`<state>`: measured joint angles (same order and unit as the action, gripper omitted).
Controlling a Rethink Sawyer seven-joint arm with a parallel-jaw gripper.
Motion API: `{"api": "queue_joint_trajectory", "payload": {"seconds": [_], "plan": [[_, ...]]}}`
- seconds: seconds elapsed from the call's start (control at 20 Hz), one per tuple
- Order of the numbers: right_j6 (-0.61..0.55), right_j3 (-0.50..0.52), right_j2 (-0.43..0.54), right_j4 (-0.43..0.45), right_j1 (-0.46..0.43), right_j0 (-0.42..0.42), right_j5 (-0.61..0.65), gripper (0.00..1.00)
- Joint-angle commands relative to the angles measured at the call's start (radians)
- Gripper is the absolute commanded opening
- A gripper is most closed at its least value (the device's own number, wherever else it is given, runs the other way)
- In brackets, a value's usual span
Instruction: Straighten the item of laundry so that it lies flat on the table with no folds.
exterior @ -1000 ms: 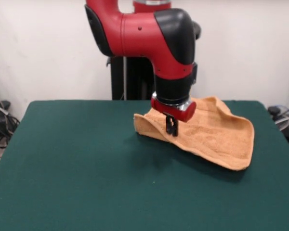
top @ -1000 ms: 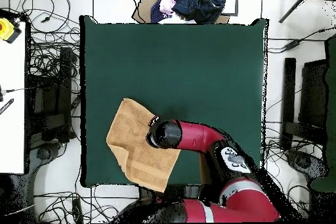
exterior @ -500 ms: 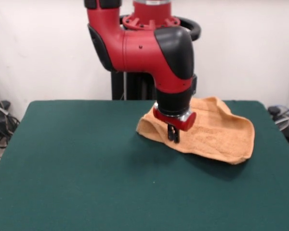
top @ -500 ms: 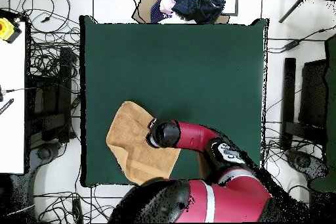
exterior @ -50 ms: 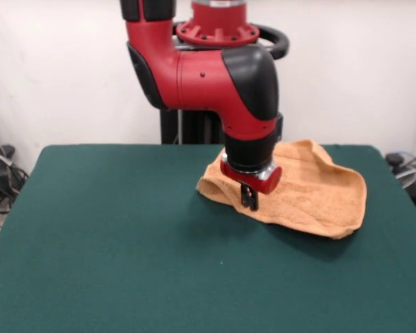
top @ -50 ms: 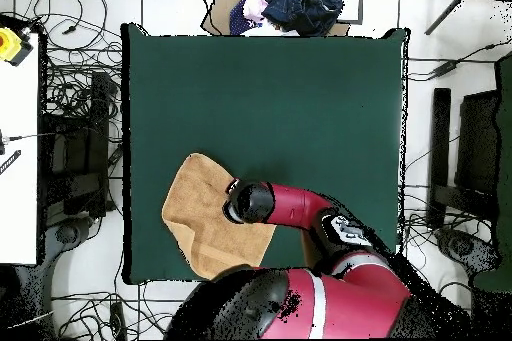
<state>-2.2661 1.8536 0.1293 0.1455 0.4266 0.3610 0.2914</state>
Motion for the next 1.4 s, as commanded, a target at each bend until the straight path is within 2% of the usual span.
{"api": "queue_joint_trajectory", "payload": {"seconds": [0.05, 0.45, 0.85, 1.1, 1.4], "plan": [[-0.086, -0.051, 0.003, 0.028, -0.127, -0.035, -0.127, 0.00], [-0.085, -0.030, 0.010, 0.029, -0.098, -0.034, -0.121, 0.00], [-0.087, 0.099, 0.041, -0.012, 0.124, -0.028, 0.019, 0.00], [-0.082, 0.106, 0.047, -0.034, 0.184, -0.030, 0.080, 0.00], [-0.088, 0.086, 0.045, -0.053, 0.207, -0.047, 0.120, 0.00]]}}
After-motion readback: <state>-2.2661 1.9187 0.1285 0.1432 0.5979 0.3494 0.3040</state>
